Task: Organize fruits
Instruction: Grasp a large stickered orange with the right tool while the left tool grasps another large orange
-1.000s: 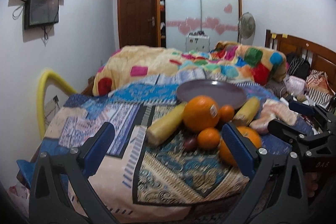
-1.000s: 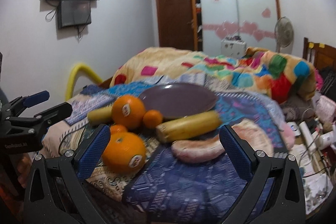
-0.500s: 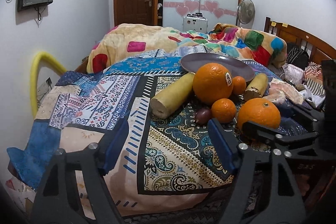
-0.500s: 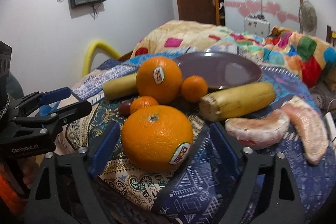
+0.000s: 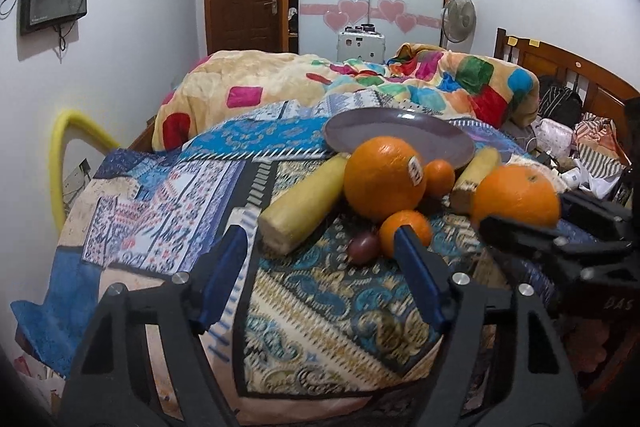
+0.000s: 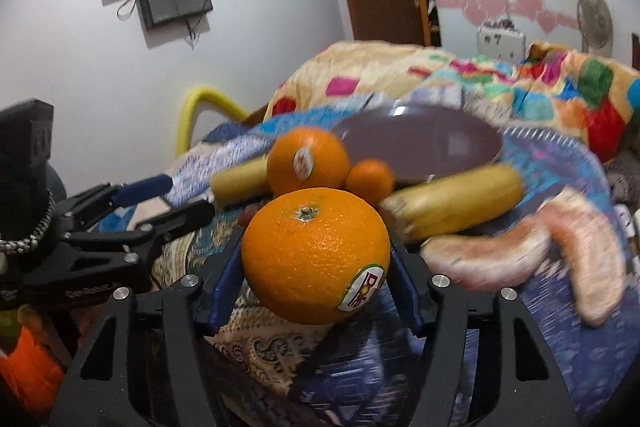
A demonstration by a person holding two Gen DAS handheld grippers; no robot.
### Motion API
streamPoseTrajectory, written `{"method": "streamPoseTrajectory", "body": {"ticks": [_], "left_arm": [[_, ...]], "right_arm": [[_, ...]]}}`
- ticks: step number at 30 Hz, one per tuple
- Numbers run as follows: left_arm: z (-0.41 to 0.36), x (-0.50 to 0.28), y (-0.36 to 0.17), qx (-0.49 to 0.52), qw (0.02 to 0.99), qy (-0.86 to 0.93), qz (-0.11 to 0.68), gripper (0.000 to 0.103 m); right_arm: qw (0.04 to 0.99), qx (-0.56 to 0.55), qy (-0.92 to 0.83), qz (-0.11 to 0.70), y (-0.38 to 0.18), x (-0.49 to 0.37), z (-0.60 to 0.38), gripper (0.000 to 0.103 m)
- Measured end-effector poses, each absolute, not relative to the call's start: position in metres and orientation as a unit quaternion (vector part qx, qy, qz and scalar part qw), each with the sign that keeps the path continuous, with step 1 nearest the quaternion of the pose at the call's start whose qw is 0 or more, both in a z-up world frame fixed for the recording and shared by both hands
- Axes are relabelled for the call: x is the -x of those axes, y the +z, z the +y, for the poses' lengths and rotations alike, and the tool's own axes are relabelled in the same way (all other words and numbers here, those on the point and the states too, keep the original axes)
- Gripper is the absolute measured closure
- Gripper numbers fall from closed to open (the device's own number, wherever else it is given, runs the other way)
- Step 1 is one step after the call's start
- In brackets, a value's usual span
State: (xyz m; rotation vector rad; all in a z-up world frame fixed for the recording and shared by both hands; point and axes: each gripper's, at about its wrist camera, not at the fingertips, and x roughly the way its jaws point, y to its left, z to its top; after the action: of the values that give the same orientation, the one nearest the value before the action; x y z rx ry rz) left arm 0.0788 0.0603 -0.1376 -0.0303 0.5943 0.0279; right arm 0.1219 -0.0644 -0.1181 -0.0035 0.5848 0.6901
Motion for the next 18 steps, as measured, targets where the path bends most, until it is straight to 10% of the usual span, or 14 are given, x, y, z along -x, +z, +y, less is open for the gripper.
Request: {"method": "streamPoseTrajectory", "body": {"ticks": [18], "left_arm": [[0.032,-0.155,-0.135,0.043,0.941,-0.038,0.334,0.025]], "right_arm": [[0.924,-0.016,0.266,0.273,-0.115,-0.146,-0.119,0.042]]}}
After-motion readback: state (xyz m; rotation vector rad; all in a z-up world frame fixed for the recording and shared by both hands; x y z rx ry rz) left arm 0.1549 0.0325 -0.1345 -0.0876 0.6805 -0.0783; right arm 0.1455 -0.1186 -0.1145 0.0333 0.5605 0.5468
